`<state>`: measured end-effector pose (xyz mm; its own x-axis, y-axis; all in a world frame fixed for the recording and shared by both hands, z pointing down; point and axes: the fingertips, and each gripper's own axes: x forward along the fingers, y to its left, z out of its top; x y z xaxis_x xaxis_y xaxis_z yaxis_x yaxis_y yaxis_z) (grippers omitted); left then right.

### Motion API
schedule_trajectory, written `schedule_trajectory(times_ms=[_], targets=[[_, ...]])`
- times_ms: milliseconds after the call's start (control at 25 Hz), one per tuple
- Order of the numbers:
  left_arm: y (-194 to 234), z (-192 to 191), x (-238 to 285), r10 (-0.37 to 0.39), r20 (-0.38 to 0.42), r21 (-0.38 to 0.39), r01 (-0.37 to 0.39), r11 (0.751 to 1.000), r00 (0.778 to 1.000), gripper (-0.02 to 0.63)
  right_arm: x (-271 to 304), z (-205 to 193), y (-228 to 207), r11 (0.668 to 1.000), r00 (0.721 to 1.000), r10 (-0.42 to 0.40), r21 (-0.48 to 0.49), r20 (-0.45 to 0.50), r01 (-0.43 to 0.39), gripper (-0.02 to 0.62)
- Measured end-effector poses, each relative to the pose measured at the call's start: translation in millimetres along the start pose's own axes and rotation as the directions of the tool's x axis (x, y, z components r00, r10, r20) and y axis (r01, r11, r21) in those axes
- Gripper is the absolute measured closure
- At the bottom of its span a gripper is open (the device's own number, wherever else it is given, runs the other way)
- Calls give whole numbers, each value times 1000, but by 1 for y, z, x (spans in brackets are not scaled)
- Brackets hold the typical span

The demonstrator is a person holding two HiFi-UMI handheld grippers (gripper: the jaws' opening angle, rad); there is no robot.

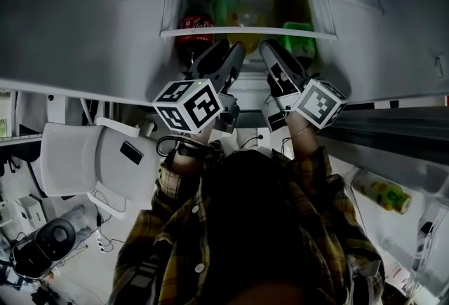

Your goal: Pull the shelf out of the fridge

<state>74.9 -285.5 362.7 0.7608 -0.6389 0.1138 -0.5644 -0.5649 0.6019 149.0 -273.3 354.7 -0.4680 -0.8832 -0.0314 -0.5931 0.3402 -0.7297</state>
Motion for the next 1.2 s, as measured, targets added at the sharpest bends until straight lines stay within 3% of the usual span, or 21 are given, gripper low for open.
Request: schedule_trajectory(times_ms=[280,520,760,1200], targets=[[6,2,3,-18,0,-68,18,997,1000,397,8,-2,0,986,999,44,162,10,-45,448],[10,5,10,-51,21,-167,54,984,998,397,15,6,1,974,997,58,218,48,-67,448],[13,21,20,-68,54,-217,78,973,996,397,22,16,-6,971,996,39,232,86,-58,448],[29,37,39,-22,78,-191,37,981,997,397,45,27,-26,968,989,-59,250,139,22,449]])
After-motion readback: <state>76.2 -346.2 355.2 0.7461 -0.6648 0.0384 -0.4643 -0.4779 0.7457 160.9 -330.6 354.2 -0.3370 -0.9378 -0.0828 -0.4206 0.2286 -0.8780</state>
